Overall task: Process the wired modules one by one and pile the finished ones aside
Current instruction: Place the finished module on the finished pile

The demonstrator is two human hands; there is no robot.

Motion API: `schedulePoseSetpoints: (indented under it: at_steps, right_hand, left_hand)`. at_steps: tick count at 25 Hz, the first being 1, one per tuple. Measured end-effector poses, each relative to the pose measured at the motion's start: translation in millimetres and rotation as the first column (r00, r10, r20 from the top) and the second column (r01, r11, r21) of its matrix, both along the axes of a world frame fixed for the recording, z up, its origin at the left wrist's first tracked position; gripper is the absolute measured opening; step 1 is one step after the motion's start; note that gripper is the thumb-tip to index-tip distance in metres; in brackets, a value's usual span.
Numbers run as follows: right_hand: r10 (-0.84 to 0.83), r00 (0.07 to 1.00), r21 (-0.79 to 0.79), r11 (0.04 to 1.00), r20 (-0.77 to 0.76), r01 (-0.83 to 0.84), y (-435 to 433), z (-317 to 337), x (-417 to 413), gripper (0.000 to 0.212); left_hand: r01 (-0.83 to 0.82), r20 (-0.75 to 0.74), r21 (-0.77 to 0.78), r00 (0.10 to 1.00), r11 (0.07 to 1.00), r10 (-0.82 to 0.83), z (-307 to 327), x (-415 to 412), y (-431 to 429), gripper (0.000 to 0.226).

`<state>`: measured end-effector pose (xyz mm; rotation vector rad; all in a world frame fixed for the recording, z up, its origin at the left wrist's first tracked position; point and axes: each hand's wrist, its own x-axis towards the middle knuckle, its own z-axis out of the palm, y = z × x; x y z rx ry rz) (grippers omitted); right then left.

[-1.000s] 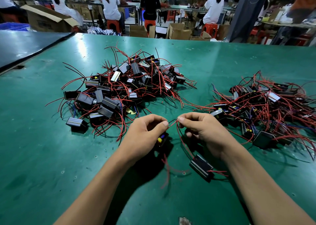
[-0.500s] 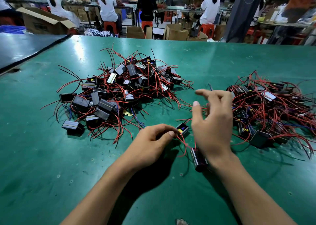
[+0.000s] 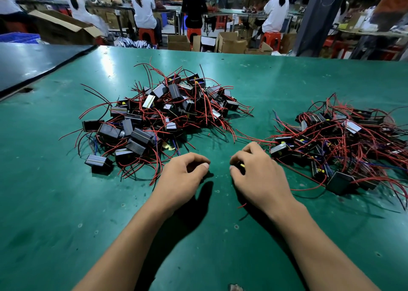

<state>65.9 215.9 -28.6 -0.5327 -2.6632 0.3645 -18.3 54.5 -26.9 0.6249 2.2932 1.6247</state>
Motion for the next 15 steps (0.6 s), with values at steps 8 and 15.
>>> schedulePoseSetpoints:
  at_steps: [8, 15]
  right_hand:
    - [0.034, 0.999, 0.013, 0.999, 0.024, -0.034, 63, 4, -8, 0.016]
    - [0.005, 0.986, 0.170, 0.985, 0.169, -0.034, 94, 20, -2, 0.016]
  left_hand:
    - [0.020, -0.013, -0.018, 1.000, 1.000, -0.020, 6, 4, -1, 0.010]
    - [0.030, 0.016, -0.020, 0.999, 0.999, -0.029, 6, 1, -3, 0.012]
